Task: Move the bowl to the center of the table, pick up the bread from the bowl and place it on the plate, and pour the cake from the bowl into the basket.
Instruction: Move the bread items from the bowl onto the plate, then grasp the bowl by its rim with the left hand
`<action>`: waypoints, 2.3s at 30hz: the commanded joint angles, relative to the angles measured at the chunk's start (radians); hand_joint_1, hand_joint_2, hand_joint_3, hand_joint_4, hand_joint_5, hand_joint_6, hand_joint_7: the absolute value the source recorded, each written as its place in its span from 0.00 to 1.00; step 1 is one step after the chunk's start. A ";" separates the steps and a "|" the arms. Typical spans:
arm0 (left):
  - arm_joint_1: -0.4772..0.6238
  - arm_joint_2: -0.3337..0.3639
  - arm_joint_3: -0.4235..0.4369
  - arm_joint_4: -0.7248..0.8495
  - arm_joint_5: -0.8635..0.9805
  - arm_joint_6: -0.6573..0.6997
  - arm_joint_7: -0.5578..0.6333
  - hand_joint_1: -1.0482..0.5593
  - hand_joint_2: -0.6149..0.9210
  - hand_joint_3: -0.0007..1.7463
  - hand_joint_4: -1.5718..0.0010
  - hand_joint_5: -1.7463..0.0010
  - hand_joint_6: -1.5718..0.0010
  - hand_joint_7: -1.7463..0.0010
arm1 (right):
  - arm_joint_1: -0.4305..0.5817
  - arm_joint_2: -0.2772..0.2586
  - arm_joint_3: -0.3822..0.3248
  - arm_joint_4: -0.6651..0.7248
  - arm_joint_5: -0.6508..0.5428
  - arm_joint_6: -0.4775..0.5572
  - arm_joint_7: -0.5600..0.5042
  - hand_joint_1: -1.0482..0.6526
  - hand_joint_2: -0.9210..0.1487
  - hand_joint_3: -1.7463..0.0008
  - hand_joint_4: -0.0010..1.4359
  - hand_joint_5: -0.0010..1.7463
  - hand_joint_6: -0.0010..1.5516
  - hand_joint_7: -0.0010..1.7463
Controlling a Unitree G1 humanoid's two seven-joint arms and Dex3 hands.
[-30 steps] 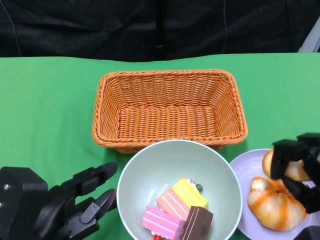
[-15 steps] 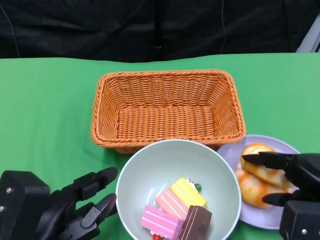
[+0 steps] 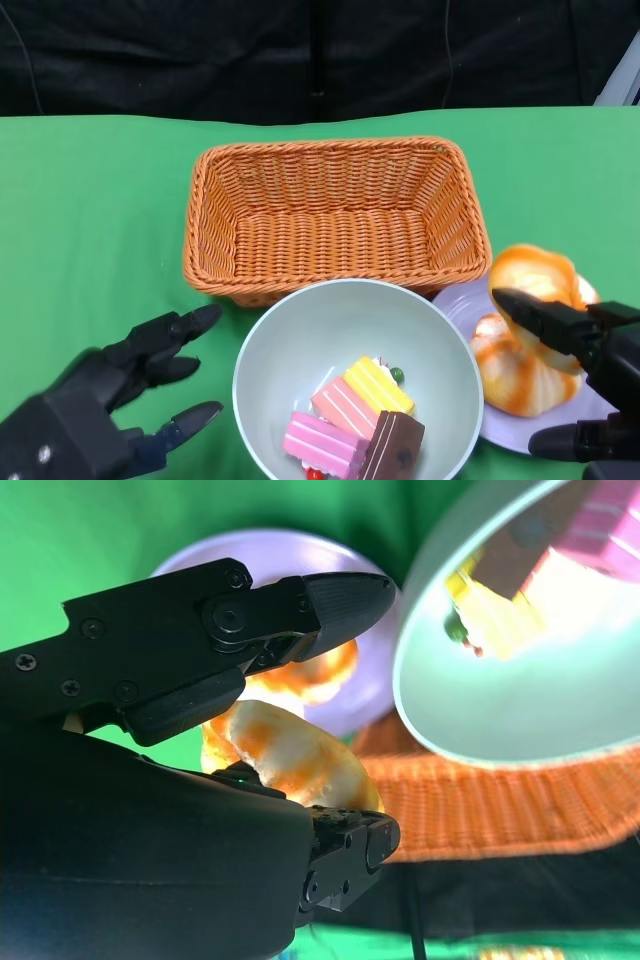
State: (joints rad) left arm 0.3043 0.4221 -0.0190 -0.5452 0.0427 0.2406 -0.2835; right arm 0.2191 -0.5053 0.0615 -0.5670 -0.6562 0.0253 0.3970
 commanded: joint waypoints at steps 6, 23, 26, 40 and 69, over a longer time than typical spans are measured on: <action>0.069 0.049 0.070 -0.070 0.090 -0.136 -0.007 0.33 1.00 0.19 0.86 0.65 0.77 0.98 | 0.018 0.025 -0.024 -0.053 -0.051 -0.024 -0.084 0.14 0.00 0.85 0.16 0.26 0.07 0.01; 0.122 0.015 0.070 -0.098 0.142 -0.190 -0.011 0.33 1.00 0.18 0.85 0.67 0.76 0.99 | -0.052 0.001 -0.008 0.112 -0.086 -0.065 -0.096 0.21 0.00 0.90 0.26 0.30 0.57 0.07; 0.121 0.011 0.069 -0.099 0.151 -0.191 -0.013 0.33 1.00 0.19 0.85 0.67 0.76 0.99 | -0.050 0.003 -0.010 0.116 -0.082 -0.068 -0.104 0.21 0.00 0.89 0.24 0.29 0.59 0.07; 0.122 -0.001 0.068 -0.100 0.157 -0.197 -0.014 0.32 1.00 0.19 0.83 0.68 0.76 0.99 | -0.027 0.000 -0.018 0.095 -0.082 -0.089 -0.115 0.24 0.00 0.92 0.81 0.25 0.27 0.00; 0.128 -0.008 0.071 -0.102 0.158 -0.213 -0.011 0.32 1.00 0.19 0.82 0.69 0.75 0.99 | -0.018 0.004 -0.023 0.046 -0.081 -0.060 -0.075 0.22 0.00 0.89 0.29 0.25 0.41 0.00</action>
State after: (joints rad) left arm 0.4300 0.4126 0.0459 -0.6376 0.1988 0.0435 -0.2893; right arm 0.1925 -0.5012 0.0508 -0.5103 -0.7453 -0.0349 0.3325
